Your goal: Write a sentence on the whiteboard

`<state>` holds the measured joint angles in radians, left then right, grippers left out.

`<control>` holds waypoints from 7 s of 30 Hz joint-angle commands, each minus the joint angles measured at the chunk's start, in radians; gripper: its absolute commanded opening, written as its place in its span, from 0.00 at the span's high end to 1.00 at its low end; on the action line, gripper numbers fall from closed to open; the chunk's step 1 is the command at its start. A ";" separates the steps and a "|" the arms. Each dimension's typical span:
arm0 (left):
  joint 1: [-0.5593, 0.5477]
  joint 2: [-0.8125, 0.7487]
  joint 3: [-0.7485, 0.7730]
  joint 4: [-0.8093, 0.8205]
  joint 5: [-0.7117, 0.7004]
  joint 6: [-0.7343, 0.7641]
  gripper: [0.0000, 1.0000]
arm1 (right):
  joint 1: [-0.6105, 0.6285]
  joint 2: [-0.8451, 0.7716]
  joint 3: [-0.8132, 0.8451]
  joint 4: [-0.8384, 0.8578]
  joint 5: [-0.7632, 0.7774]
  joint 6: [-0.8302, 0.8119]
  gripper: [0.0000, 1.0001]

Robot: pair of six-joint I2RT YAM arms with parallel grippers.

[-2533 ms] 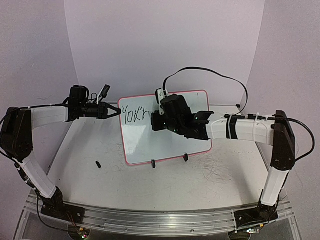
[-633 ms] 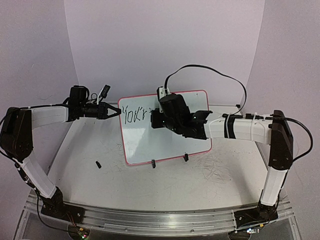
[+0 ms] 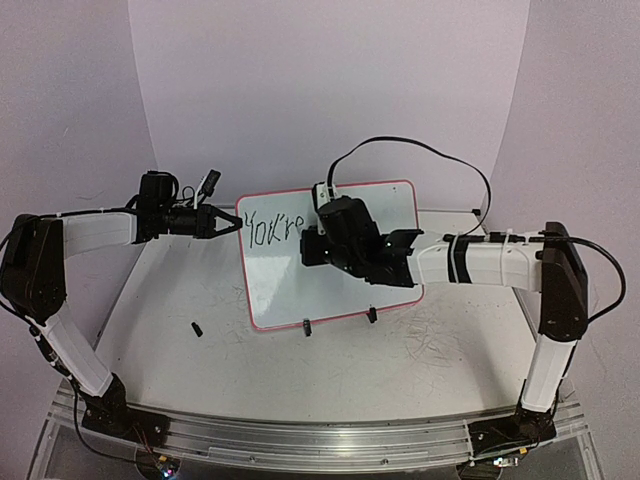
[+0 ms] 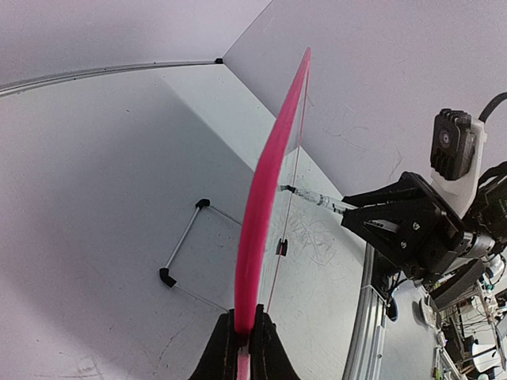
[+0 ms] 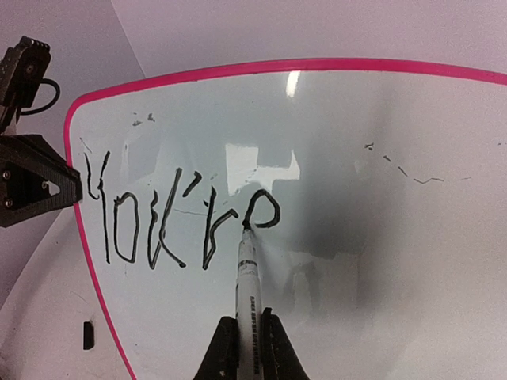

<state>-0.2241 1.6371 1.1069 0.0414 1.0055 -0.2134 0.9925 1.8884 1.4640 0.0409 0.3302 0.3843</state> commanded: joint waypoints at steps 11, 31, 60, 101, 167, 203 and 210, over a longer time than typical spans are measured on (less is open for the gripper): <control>-0.017 -0.034 0.031 -0.003 0.028 0.000 1.00 | -0.008 -0.049 -0.081 -0.072 0.033 0.033 1.00; -0.017 -0.028 0.028 -0.003 0.018 0.005 1.00 | 0.004 -0.245 -0.073 -0.118 -0.030 -0.007 1.00; -0.016 -0.021 0.030 -0.014 0.005 0.014 1.00 | -0.033 -0.230 -0.092 -0.067 -0.110 -0.102 1.00; -0.017 -0.026 0.030 -0.025 -0.006 0.022 1.00 | -0.060 -0.200 -0.126 -0.058 -0.098 -0.139 1.00; -0.018 -0.022 0.030 -0.026 0.007 0.023 1.00 | -0.115 -0.140 -0.124 -0.003 0.035 0.009 1.00; -0.017 -0.016 0.034 -0.026 0.010 0.022 1.00 | -0.093 -0.098 -0.118 0.024 -0.049 -0.011 1.00; -0.018 -0.019 0.032 -0.026 0.010 0.022 1.00 | -0.087 -0.120 -0.164 0.017 -0.050 0.011 1.00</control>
<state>-0.2256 1.6371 1.1069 0.0330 0.9997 -0.2061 0.9028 1.7786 1.3352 0.0671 0.2874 0.3752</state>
